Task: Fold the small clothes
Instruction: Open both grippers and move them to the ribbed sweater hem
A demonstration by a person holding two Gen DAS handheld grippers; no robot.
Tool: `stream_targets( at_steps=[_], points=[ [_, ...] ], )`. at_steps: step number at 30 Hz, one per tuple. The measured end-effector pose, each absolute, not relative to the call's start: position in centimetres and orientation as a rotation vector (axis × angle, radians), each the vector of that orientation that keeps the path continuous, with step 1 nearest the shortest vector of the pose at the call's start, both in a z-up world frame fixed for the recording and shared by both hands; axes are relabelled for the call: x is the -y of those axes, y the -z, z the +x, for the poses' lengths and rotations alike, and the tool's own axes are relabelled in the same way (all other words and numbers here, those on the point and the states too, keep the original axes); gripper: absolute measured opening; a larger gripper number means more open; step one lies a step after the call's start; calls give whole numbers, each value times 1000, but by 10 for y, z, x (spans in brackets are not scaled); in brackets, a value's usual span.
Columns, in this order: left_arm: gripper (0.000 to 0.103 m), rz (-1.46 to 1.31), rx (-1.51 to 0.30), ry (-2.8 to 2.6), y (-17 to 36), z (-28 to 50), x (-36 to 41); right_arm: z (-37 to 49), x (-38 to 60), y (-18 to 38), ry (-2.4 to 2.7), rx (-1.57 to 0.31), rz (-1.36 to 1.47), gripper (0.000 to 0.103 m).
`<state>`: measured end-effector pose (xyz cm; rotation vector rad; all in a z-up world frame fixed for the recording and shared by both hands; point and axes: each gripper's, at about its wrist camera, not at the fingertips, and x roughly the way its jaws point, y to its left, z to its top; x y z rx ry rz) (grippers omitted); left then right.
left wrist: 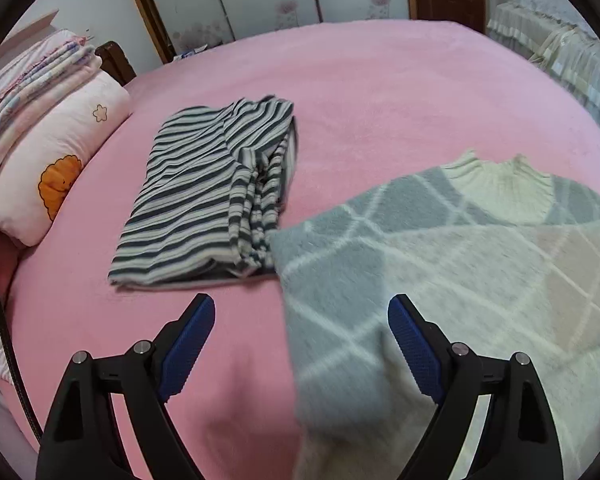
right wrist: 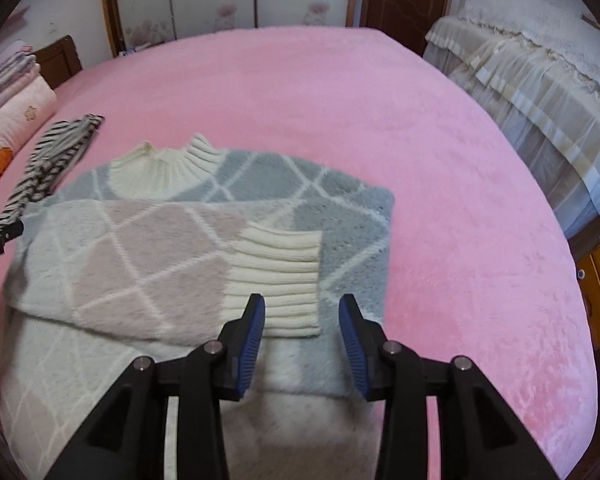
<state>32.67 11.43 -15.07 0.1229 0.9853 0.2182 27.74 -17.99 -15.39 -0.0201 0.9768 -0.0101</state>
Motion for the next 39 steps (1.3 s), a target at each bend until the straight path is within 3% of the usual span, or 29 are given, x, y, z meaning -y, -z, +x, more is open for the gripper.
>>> stream_targets(
  at_steps=[9,11,17,19,22,24,32,37,39],
  points=[
    [87,-34,-905,-159,153,297,-73,273,101,145,-147,-901,-62,38],
    [78,-69,-904,-183,164,302,-66,286,87,153,-176,-905,-52,36],
    [70,-117,-938,-270,197,318,-72,335,64,196,-242,-993,2,15],
    [70,-81,-931,-290,201,317,-80,337,71,199,-192,-977,-49,8],
    [71,-60,-920,-302,202,315,-99,333,99,200,-41,-955,-140,8],
    [81,-65,-922,-311,203,313,-112,327,130,205,58,-958,-177,8],
    [81,-63,-923,-302,202,303,-134,297,204,206,88,-990,-72,8],
    [81,-84,-932,-302,172,288,-143,283,212,187,85,-986,23,8],
    [86,-98,-937,-281,157,279,-147,276,212,179,85,-984,31,8]
  ],
)
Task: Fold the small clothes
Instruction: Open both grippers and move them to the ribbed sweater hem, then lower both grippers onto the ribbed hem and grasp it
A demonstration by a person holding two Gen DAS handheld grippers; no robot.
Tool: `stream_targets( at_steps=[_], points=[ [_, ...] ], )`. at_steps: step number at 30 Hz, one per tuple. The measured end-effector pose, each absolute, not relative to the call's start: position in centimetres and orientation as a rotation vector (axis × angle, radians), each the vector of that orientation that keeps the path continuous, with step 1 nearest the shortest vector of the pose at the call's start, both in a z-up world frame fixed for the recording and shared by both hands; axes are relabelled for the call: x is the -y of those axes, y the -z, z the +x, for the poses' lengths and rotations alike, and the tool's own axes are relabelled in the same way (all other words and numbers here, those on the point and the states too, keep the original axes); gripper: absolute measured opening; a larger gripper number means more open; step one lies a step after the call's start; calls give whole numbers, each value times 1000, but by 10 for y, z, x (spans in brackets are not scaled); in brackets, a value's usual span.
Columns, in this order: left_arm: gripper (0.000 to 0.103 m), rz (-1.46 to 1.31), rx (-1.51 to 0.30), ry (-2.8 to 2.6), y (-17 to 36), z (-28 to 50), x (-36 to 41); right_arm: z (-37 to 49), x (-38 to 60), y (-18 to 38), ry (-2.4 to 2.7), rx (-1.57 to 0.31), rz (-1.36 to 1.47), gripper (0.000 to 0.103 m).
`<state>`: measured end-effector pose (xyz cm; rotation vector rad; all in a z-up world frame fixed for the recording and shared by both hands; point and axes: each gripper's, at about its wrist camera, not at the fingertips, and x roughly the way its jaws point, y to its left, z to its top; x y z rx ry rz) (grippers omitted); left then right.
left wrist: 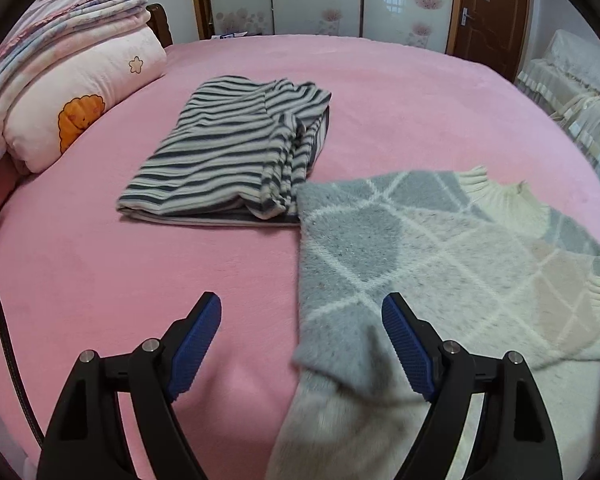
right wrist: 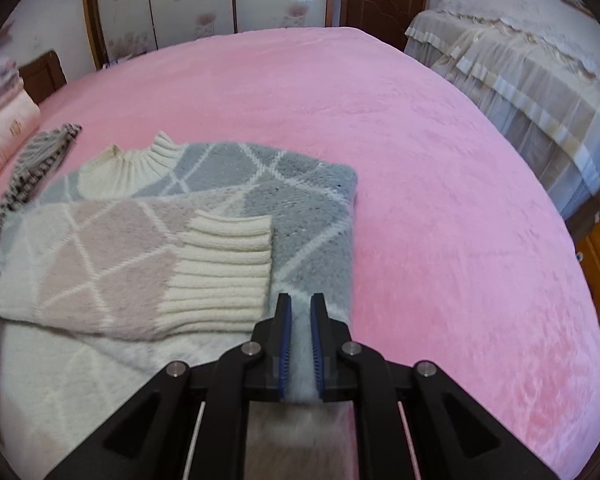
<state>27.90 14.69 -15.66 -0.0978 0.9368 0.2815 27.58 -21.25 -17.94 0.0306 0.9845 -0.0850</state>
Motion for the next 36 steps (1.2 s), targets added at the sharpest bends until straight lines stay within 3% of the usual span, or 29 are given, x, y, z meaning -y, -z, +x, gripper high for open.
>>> stream_targets(
  at_steps=[2,12,19,26,30,36],
  points=[
    [97,-101,-942,-262,141,268,-148,265,211,169,84,-973,25,8],
    [98,-50,-844,-164,69,199,-130,203,215,101,27,-932,140,12],
    [98,9,-798,-144,34,155,-108,151,209,54,4,-857,100,23],
    [98,34,-763,-163,30,103,-94,97,206,36,-44,-813,117,24],
    [98,0,-745,-159,39,73,-94,62,208,40,-62,-793,143,34],
    [98,-15,-710,-194,66,36,-93,20,200,57,-59,-759,103,35]
  ],
)
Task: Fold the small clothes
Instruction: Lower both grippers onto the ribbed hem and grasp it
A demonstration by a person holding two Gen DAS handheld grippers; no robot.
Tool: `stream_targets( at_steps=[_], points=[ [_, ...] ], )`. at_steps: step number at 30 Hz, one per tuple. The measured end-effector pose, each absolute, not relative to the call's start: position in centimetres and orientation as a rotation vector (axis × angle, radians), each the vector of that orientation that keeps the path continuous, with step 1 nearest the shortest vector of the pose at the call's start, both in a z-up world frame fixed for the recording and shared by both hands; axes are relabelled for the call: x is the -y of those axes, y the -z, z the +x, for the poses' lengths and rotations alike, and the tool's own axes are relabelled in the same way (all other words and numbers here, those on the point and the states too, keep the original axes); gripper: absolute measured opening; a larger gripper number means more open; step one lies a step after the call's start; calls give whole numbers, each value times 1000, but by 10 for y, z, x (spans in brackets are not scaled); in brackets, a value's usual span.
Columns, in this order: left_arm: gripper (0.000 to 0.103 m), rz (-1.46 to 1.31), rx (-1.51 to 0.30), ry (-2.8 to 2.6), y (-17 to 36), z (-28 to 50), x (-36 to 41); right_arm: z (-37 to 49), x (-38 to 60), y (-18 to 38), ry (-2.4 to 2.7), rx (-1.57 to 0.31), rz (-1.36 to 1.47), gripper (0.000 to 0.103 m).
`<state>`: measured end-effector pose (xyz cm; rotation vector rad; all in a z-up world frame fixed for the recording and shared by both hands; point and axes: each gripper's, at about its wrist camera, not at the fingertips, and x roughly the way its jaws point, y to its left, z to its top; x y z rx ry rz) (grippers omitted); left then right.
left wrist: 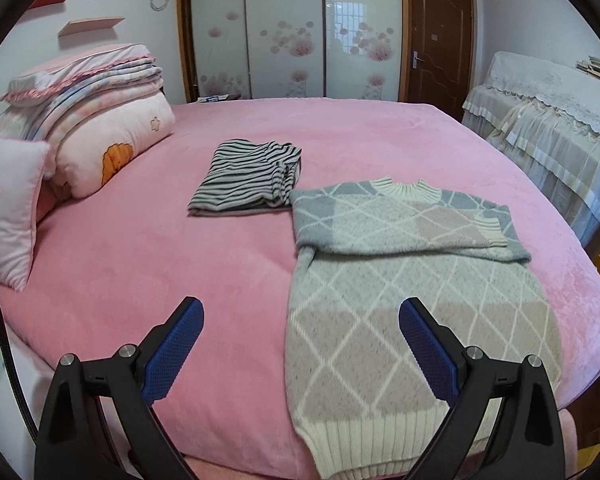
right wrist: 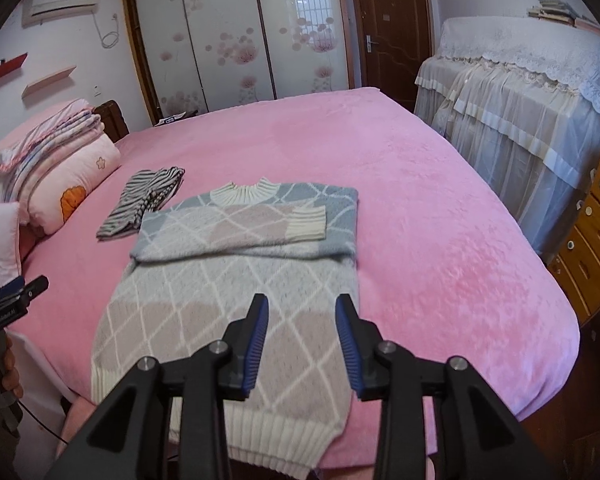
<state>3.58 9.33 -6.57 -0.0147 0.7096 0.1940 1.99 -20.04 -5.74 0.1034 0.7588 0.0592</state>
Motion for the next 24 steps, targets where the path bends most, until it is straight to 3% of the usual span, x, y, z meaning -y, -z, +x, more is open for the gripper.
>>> stream_targets(
  at_steps=[8,24],
  points=[
    [98,-68,-764,-215,128,17,-105,-19,194,102,-83,-758,112,35],
    [98,-211,-955,-170,209,12,-114,-30,199,208,-83,-993,195,35]
  ],
)
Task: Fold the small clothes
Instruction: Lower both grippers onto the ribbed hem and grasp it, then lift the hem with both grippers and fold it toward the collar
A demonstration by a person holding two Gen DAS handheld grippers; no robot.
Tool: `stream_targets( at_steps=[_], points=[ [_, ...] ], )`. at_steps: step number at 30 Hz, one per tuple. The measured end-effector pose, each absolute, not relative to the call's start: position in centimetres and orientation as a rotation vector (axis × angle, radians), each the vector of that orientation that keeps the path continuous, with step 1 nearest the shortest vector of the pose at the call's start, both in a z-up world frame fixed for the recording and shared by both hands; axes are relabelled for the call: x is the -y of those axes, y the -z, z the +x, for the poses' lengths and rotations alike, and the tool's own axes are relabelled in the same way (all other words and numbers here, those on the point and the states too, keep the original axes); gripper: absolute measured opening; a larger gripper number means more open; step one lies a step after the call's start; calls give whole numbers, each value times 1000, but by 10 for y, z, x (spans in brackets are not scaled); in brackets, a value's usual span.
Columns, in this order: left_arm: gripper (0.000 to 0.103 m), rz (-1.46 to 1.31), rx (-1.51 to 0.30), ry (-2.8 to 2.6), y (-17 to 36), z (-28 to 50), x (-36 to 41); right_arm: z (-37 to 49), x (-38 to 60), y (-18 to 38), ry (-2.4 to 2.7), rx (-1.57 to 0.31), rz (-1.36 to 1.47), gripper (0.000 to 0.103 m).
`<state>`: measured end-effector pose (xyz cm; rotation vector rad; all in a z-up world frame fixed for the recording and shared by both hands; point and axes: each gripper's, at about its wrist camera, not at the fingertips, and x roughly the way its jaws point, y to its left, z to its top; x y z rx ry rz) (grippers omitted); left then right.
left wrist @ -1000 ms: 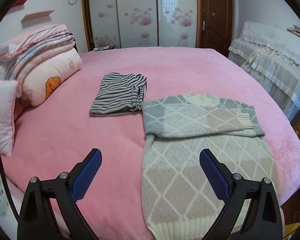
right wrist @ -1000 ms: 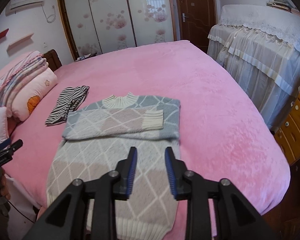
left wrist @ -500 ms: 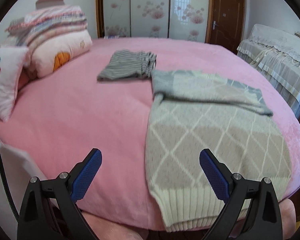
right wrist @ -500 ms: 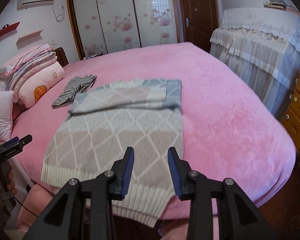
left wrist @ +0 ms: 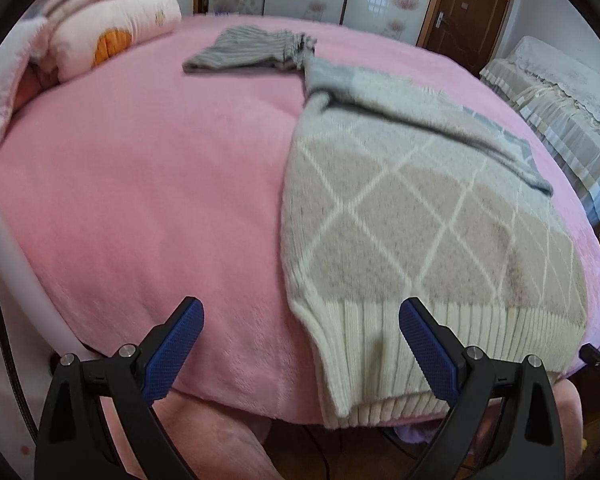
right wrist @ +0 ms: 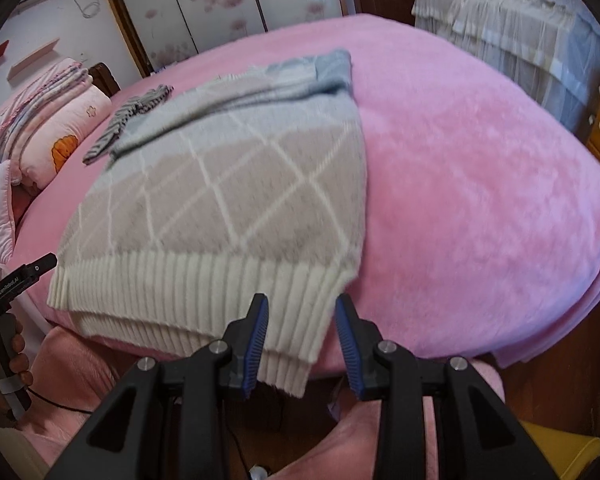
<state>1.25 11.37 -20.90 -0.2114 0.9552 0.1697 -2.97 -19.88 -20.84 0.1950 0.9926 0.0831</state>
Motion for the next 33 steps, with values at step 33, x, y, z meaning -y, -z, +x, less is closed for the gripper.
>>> stream_targets(
  at_steps=[33],
  points=[
    [91,-439,-1057,18,256,15,-110,-5,205,251,-207,-1068,353,37]
  ],
)
